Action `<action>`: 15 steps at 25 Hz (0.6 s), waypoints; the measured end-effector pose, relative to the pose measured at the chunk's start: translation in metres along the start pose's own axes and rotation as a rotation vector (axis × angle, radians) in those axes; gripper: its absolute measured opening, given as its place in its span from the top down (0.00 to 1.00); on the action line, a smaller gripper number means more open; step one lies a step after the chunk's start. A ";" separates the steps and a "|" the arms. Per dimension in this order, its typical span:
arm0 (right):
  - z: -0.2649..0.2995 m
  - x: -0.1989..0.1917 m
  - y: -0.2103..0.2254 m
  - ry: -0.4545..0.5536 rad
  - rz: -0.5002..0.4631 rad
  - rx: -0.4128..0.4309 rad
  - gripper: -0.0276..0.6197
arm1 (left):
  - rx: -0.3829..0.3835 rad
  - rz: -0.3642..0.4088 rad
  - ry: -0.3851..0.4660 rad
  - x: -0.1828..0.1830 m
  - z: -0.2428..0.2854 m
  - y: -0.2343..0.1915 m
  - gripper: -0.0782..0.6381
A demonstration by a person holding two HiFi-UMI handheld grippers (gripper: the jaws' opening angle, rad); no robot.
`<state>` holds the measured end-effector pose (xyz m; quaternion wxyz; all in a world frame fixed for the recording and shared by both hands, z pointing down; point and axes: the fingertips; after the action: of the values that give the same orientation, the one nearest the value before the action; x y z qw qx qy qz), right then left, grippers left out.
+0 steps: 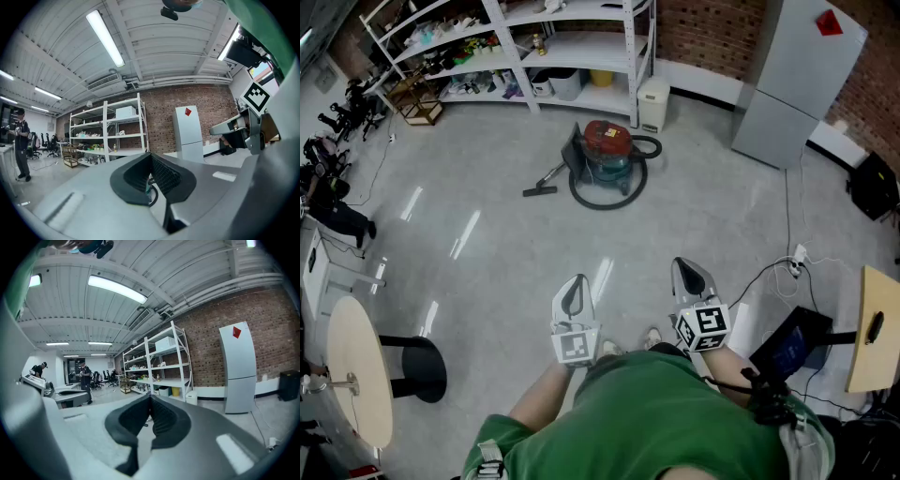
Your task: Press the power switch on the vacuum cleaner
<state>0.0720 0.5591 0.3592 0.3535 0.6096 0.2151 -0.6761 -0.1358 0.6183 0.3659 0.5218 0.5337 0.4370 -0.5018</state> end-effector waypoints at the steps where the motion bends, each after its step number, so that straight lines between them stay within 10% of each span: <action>1: 0.000 0.000 0.001 0.001 -0.001 0.000 0.95 | 0.000 -0.001 0.001 0.000 0.001 0.001 0.88; 15: -0.008 0.003 0.023 0.029 0.020 -0.020 0.95 | -0.004 0.010 0.013 0.004 0.011 0.017 0.88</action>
<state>0.0943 0.5493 0.3584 0.3631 0.6180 0.2210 -0.6614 -0.1191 0.6058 0.3646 0.5226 0.5380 0.4388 -0.4949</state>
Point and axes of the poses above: the fingertips, and each gripper's own axes: z forward along the fingers, y to its right, x out of its top, and after that the axes turned 9 degrees about x, right-handed
